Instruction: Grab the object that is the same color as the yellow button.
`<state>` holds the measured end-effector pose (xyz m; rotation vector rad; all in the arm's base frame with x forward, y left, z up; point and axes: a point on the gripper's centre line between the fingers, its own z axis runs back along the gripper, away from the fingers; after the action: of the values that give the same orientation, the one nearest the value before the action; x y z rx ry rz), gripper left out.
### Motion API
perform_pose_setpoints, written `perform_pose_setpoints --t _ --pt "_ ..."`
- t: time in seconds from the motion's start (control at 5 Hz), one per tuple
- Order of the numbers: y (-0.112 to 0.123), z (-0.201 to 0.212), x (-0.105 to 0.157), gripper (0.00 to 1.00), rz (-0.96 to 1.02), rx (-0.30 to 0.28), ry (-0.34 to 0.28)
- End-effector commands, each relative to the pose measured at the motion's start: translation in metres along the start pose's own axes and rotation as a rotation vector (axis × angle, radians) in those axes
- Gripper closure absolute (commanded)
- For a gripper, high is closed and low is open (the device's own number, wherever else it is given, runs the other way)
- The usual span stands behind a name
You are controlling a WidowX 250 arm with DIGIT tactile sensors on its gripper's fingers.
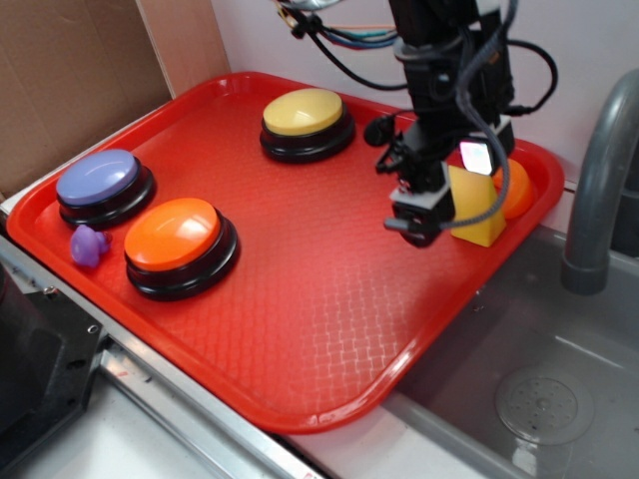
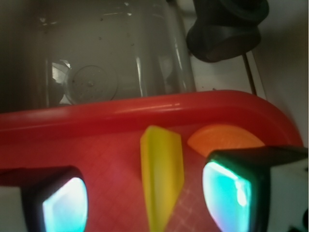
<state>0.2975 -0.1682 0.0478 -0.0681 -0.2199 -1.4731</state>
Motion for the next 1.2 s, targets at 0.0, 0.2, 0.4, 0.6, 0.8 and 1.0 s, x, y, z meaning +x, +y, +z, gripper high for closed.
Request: perform_pose_setpoints --t 0.0,0.2,0.4,0.6,0.8,1.0 --pt "-0.009 0.017 0.014 1.0 -0.025 0.062 -0.027" --pt "-0.007 0.023 0.01 1.0 -0.003 0.07 -0.003" --pt "-0.006 0.04 0.001 1.0 0.066 0.083 0.034" --pt "-0.008 0.066 -0.014 1.0 0.216 0.082 0.129" --pt "-0.015 0.098 -0.044 1.0 0.471 0.068 0.148" --pt "-0.025 0.122 -0.08 1.0 0.721 0.084 0.157"
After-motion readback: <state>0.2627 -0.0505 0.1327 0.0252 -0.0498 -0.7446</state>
